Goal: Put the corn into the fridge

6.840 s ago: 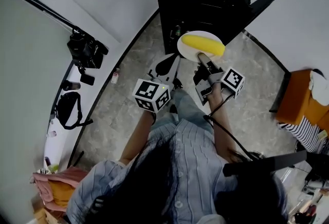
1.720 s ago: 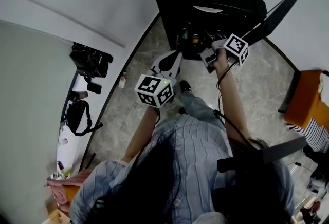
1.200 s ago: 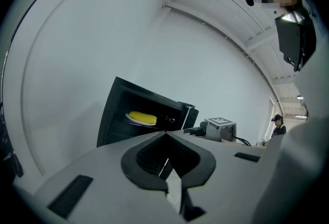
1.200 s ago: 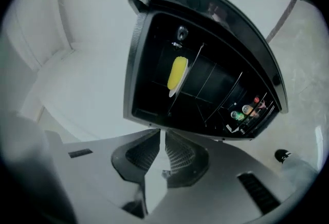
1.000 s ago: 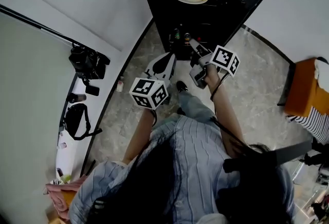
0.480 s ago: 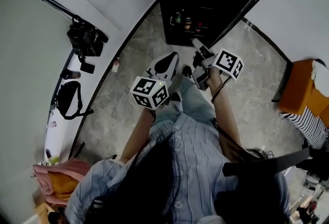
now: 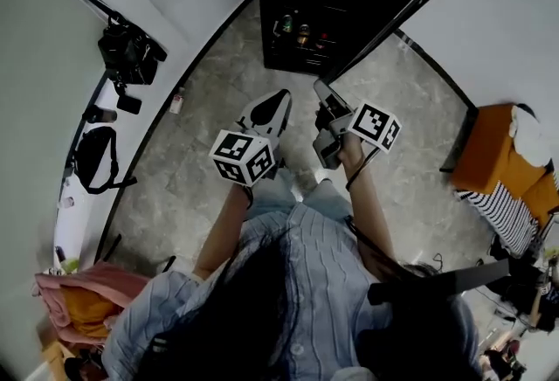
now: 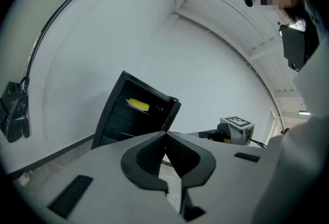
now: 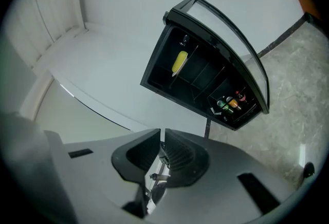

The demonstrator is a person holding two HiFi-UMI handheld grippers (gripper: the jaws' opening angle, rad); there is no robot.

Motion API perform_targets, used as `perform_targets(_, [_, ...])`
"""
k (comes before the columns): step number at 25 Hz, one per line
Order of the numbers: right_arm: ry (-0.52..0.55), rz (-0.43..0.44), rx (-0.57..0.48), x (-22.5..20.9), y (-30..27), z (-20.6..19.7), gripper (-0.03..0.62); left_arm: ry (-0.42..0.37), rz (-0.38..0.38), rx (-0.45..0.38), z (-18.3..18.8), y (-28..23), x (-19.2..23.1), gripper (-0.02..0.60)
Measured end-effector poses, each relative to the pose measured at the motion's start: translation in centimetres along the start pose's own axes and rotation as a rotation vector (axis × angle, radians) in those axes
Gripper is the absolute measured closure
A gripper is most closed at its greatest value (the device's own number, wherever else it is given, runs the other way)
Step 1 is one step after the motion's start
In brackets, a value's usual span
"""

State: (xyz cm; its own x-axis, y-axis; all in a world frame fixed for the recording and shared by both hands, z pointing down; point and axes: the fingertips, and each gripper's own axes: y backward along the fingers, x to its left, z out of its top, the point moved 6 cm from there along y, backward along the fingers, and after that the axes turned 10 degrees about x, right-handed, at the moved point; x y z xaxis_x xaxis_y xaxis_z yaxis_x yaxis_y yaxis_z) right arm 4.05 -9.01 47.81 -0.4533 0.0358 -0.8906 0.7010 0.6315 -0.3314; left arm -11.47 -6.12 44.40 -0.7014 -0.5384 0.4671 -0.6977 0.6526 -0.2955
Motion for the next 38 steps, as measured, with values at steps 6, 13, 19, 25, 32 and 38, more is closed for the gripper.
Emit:
perform_targets(6, [0.020, -0.006, 0.026, -0.5, 2.4, -0.1, 0.556, -0.014, -0.004, -0.013, 0.2, -0.9, -2.7, 0.575])
perform_targets(13, [0.068, 0.002, 0.054, -1.4, 6.9, -0.4, 0.556, -0.015, 0.033, -0.027, -1.3, -0.9, -6.8, 0.575])
perform_targets(19, [0.167, 0.028, 0.076, -1.2, 11.0, -0.7, 0.556, -0.013, 0.079, -0.049, -3.0, -0.6, -10.5, 0.575])
perform_targets(25, [0.352, 0.046, 0.089, -0.5, 16.4, -1.8, 0.556, -0.039, 0.104, -0.077, -4.9, 0.2, -15.7, 0.575])
perform_targets(32, [0.537, 0.065, 0.099, -0.7, 22.3, -4.9, 0.556, -0.065, 0.125, -0.076, -9.2, 2.1, -21.5, 0.575])
perform_targets(38, [0.574, 0.065, 0.137, -1.2, 25.6, -8.5, 0.560, -0.078, 0.158, -0.079, -11.7, 4.8, -24.6, 0.575])
